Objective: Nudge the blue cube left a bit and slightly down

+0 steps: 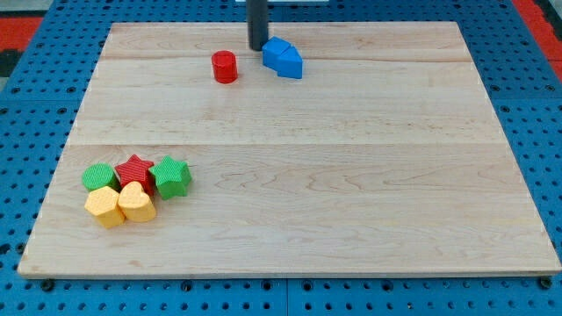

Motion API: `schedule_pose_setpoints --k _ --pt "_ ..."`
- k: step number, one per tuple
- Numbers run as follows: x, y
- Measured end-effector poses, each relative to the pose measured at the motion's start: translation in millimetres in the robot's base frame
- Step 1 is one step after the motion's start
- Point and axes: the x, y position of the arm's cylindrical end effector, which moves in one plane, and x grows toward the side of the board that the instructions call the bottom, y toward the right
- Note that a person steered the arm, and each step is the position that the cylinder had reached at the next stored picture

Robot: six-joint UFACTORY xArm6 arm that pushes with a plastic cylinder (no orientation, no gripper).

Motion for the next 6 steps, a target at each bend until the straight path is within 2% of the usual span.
schedule_pose_setpoints --k 1,2,4,6 --pt "-0.8 -18.0" --pt "-35.2 -18.0" --pt "-30.7 70.7" --pt "20.8 -21.6"
